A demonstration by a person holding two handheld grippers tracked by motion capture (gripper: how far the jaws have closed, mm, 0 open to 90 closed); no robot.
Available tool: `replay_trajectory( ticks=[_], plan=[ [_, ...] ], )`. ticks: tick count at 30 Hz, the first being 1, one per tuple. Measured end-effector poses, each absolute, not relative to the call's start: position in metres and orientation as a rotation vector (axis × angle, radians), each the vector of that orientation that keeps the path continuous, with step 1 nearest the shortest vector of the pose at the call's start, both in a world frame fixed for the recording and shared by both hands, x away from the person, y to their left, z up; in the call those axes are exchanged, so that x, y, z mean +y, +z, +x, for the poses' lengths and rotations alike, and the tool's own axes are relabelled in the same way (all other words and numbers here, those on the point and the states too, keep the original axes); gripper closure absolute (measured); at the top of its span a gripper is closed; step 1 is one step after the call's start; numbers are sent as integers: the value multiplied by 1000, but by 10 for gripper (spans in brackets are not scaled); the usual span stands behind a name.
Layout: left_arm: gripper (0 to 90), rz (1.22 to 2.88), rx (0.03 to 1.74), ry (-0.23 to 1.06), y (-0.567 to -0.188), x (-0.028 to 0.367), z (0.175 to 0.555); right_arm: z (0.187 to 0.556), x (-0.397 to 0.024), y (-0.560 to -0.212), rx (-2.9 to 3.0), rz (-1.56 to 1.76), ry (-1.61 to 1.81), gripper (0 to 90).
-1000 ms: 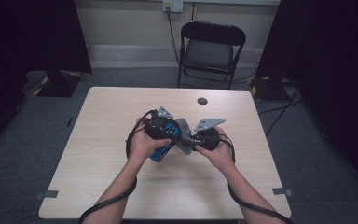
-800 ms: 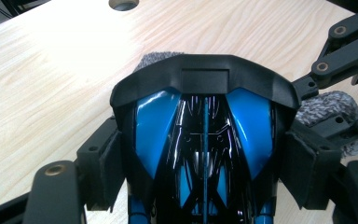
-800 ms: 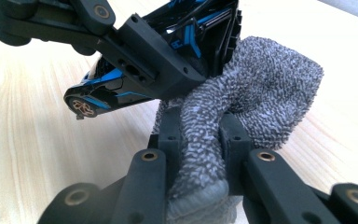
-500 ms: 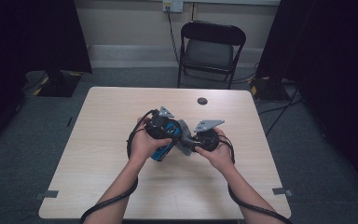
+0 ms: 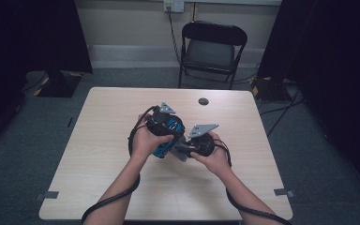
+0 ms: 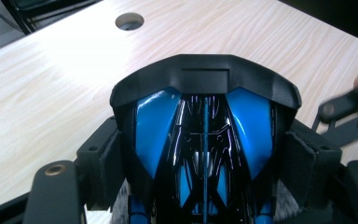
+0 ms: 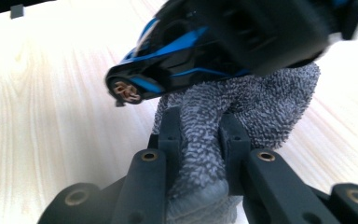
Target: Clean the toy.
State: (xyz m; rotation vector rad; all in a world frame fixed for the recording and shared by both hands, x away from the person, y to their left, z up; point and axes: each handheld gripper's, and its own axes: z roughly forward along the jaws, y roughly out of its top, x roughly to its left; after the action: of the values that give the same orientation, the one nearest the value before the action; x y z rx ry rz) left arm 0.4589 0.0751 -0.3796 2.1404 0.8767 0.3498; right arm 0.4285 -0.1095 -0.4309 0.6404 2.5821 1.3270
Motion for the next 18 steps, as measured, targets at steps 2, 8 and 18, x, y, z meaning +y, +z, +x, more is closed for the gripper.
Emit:
replay_trajectory(
  ticks=[2,8,18],
  plan=[
    [256,2142,881,345,-380,75,460,427,-108,-432,2585,634,1328,751],
    [255,2140,906,322,-386,77,465,424,-103,-440,2610,630,1334,751],
    [256,2132,914,313,-384,74,470,419,-93,-449,2658,591,1334,751]
  ],
)
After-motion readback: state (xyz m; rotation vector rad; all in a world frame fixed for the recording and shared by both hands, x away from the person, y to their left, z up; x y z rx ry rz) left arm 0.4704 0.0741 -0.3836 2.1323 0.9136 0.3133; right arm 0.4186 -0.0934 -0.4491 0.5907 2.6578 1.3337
